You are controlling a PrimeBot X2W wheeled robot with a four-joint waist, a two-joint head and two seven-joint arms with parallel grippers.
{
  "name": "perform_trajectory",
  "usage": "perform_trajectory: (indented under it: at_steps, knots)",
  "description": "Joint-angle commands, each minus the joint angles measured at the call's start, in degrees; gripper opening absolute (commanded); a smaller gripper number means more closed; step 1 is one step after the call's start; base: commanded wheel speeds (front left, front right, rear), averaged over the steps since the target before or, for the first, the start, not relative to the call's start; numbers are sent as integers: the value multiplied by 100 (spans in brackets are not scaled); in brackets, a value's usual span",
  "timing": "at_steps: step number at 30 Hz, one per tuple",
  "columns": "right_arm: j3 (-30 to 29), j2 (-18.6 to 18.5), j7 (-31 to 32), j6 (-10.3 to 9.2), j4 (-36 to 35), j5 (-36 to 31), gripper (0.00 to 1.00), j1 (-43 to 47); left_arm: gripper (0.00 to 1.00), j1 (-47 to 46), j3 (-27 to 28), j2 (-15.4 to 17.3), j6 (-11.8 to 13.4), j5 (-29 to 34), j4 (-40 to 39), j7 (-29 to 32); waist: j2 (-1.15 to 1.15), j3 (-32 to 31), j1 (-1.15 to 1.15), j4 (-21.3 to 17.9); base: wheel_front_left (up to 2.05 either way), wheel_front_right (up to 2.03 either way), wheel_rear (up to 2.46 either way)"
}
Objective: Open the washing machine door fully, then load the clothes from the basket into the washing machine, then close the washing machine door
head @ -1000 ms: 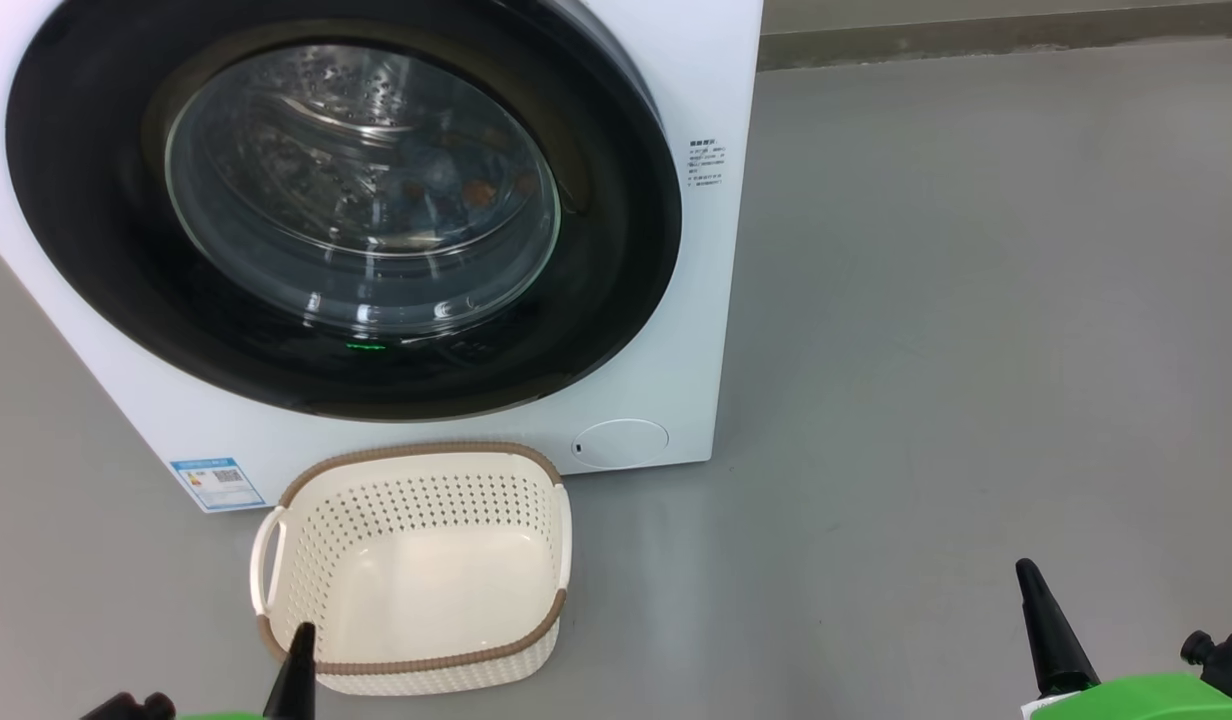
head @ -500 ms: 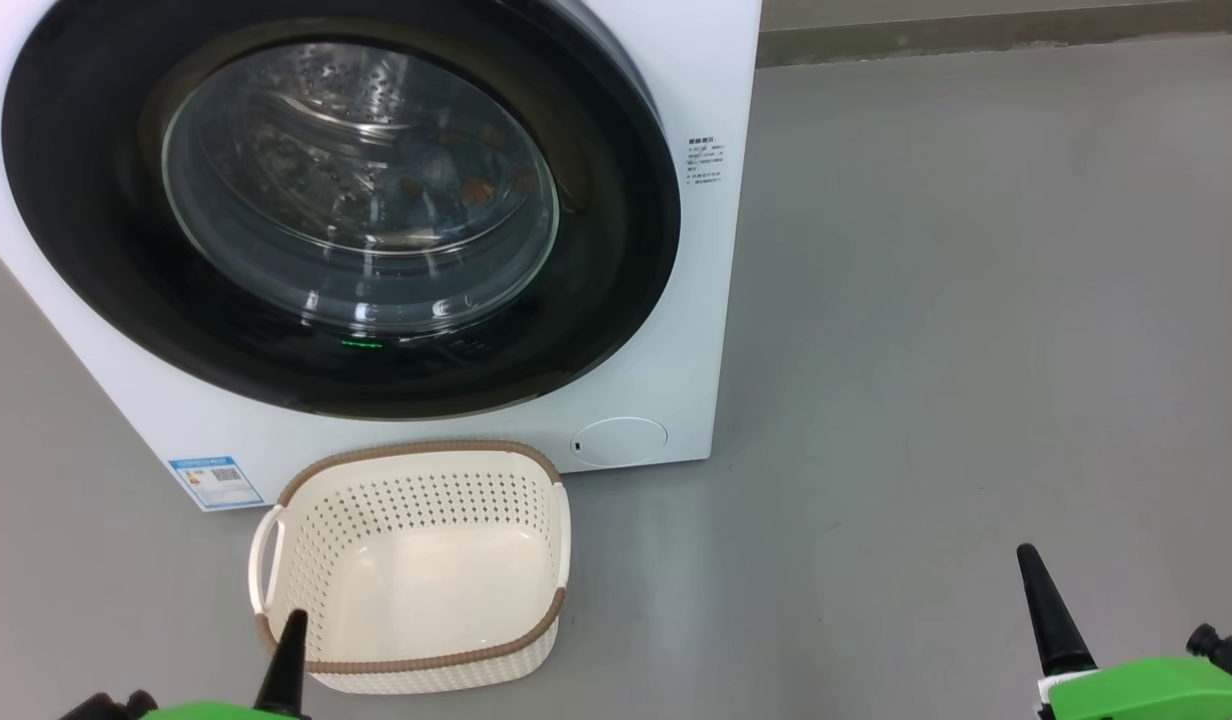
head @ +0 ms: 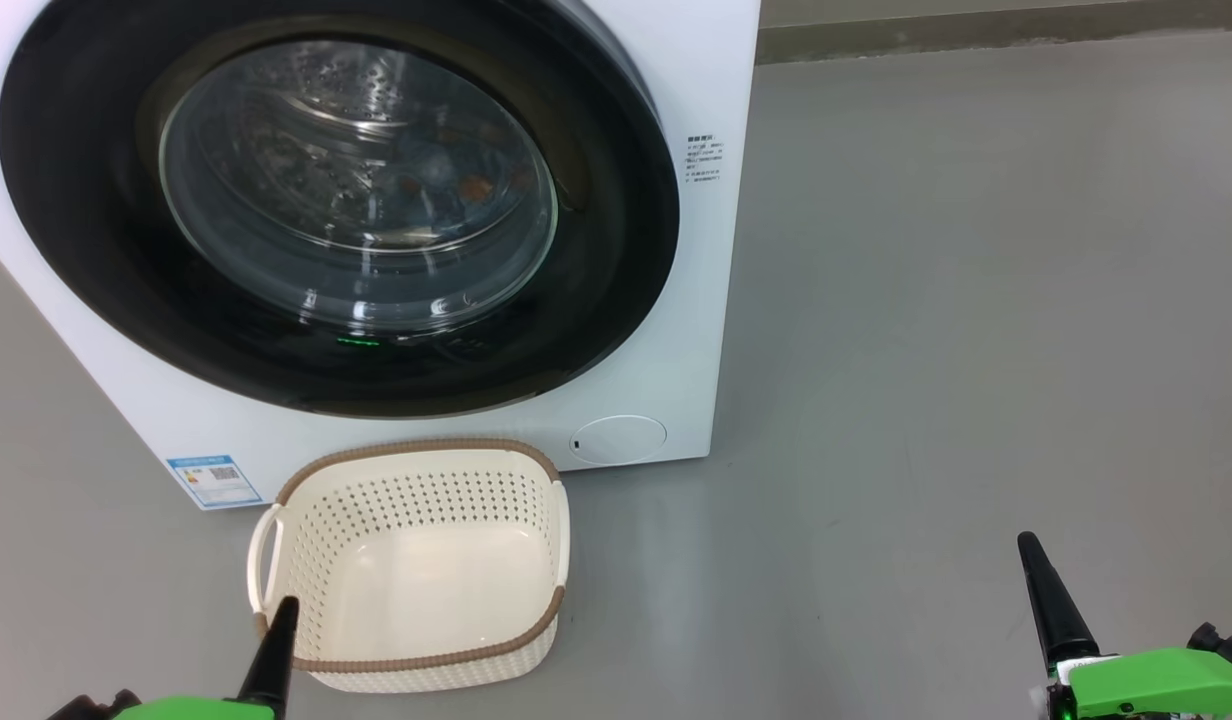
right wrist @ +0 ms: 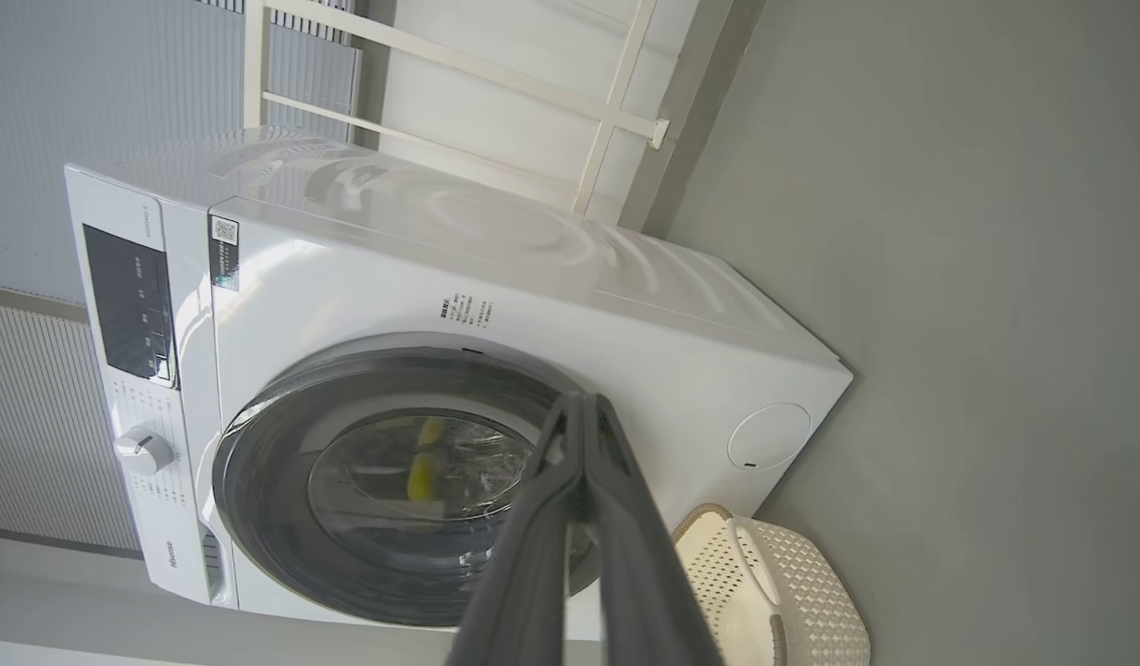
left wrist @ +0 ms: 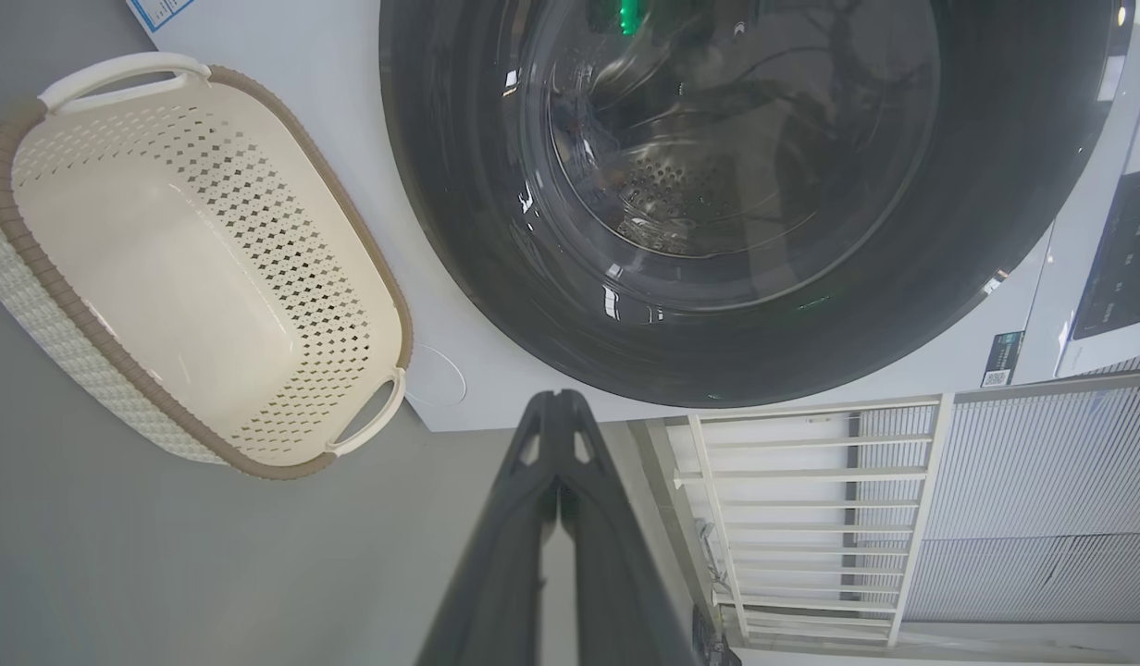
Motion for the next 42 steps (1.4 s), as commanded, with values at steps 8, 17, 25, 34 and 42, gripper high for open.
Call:
perform_trajectory:
  at_steps: [8,17,25,34,42]
  knots:
    - [65,-27,173,-28,-83,684,0,-354,0,-341,292,117,-89,-591,-196,165,0,11,0,-5,0,0,0]
    - [50,-24,309,-30,-36,1261,0,-434,0,-398,396,124,-132,-1071,-216,299,0,21,0,-10,0,0,0]
    - [41,-22,396,-32,-7,1634,0,-485,0,-435,462,129,-159,-1380,-230,386,0,28,0,-13,0,0,0]
    - [41,-22,396,-32,-7,1634,0,-485,0,-435,462,129,-159,-1381,-230,386,0,28,0,-13,0,0,0]
    - [41,-22,396,-32,-7,1634,0,-485,0,-435,462,129,-159,-1381,-230,386,0,28,0,-13,0,0,0]
